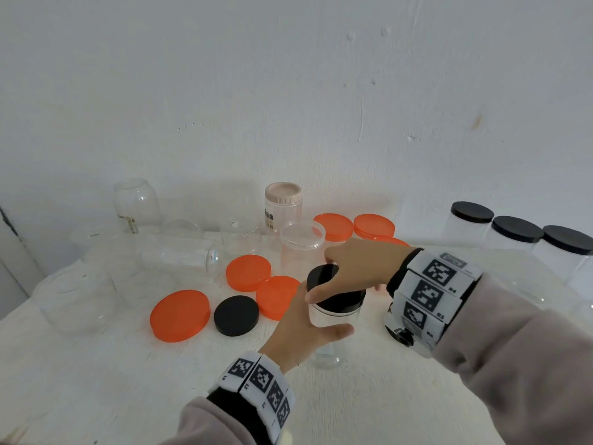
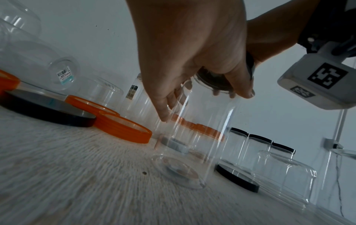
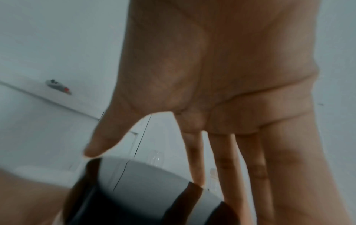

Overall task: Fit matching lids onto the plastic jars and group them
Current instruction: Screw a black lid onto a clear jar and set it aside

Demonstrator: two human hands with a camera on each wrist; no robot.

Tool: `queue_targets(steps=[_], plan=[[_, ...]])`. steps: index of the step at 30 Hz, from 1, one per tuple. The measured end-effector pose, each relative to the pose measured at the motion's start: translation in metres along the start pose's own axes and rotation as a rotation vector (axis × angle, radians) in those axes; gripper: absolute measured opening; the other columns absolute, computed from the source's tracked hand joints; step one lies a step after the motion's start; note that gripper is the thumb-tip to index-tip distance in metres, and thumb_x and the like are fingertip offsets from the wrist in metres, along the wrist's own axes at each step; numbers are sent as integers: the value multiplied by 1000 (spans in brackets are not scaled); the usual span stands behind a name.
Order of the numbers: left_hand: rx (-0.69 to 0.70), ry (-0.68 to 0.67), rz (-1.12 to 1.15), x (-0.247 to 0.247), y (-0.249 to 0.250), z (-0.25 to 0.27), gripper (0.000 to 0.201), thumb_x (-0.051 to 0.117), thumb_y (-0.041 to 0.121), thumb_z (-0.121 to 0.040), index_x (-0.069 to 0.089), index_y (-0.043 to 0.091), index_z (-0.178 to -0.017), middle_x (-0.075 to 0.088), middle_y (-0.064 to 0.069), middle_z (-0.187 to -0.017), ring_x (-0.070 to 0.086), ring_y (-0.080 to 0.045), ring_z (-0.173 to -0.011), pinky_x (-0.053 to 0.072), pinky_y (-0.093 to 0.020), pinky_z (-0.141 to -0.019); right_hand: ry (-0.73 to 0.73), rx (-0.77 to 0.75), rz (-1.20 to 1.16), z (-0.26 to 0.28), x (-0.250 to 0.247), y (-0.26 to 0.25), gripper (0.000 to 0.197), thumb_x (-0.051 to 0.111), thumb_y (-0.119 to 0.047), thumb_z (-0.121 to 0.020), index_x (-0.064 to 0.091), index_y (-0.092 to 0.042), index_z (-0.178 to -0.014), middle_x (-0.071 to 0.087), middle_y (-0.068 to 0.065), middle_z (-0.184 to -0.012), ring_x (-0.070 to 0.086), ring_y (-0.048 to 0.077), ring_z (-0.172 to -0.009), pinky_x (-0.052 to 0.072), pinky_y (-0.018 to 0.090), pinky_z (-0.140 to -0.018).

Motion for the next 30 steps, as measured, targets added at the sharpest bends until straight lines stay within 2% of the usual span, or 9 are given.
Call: queue_targets(steps=[2, 4, 10, 13, 18, 20, 24, 27, 30], plan=[[-7, -10, 10, 1, 0, 0, 91, 83, 50, -60, 34, 45, -137, 47, 35, -125, 39, 19, -118, 34, -12, -91, -114, -19, -79, 0, 2, 4, 97, 67, -75, -63, 32, -32, -143, 49, -3, -134, 55, 10, -91, 48, 23, -68], [-14, -12, 17, 1, -1, -1, 91, 84, 47, -61, 32, 45, -136, 49, 31, -127, 42, 15, -118, 35, -16, -95, -179, -62, -106, 0, 1, 1, 95, 76, -63, -61, 28, -46, -141, 42, -9, -140, 53, 19, -115, 52, 34, -89], [-25, -8, 5, 2, -1, -1, 94, 84, 50, -59, 31, 45, -136, 49, 28, -127, 44, 11, -119, 37, -22, -101, -110, -119, -68, -3, 0, -7, 76, 74, -62, -58, 47, -46, -126, 47, -14, -118, 63, 20, -100, 57, 36, -81], [-16, 5, 0, 2, 0, 1, 95, 83, 54, -58, 32, 42, -137, 50, 26, -128, 45, 6, -121, 38, -23, -102, -20, -97, -52, -2, 1, -8, 64, 71, -66, -62, 55, -35, -116, 54, -13, -105, 58, 8, -79, 51, 23, -58], [-11, 29, -11, 0, 1, 3, 87, 83, 50, -61, 38, 39, -135, 45, 41, -114, 40, 19, -114, 35, -4, -84, 130, -25, 10, -1, 2, -7, 71, 54, -78, -72, 58, -13, -99, 59, -2, -83, 46, 7, -52, 31, 19, -43], [-10, 25, -8, 0, 2, 3, 87, 83, 48, -63, 37, 40, -136, 46, 39, -117, 40, 17, -116, 35, -8, -88, 76, -22, 6, 0, 3, -6, 75, 56, -78, -71, 57, -14, -109, 61, -1, -93, 51, 9, -63, 38, 20, -51], [-25, 17, -11, 0, 3, 3, 90, 84, 45, -64, 32, 41, -137, 49, 26, -128, 43, 8, -121, 38, -20, -97, -157, -88, -43, 2, 6, -10, 87, 76, -55, -68, 32, -40, -142, 41, -10, -129, 43, 15, -116, 45, 34, -92], [-35, 24, -22, 0, 2, 3, 90, 84, 44, -65, 30, 43, -136, 47, 27, -127, 42, 11, -119, 38, -14, -90, -151, -142, -11, 0, 2, -14, 81, 80, -45, -68, 38, -42, -138, 40, -14, -118, 43, 13, -113, 46, 32, -88], [-40, 30, -9, 0, 1, 3, 87, 85, 43, -64, 32, 42, -134, 50, 26, -125, 44, 9, -119, 38, -16, -94, -116, -121, -10, -3, 3, -12, 77, 77, -55, -66, 44, -40, -133, 43, -17, -112, 46, 11, -106, 48, 31, -84]])
Point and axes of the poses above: each hand's wrist, its own z-axis away from the middle knuckle, its own x-axis out of the palm, y = z × x, the point moved 7 cm from there along -z, towards the middle knuckle
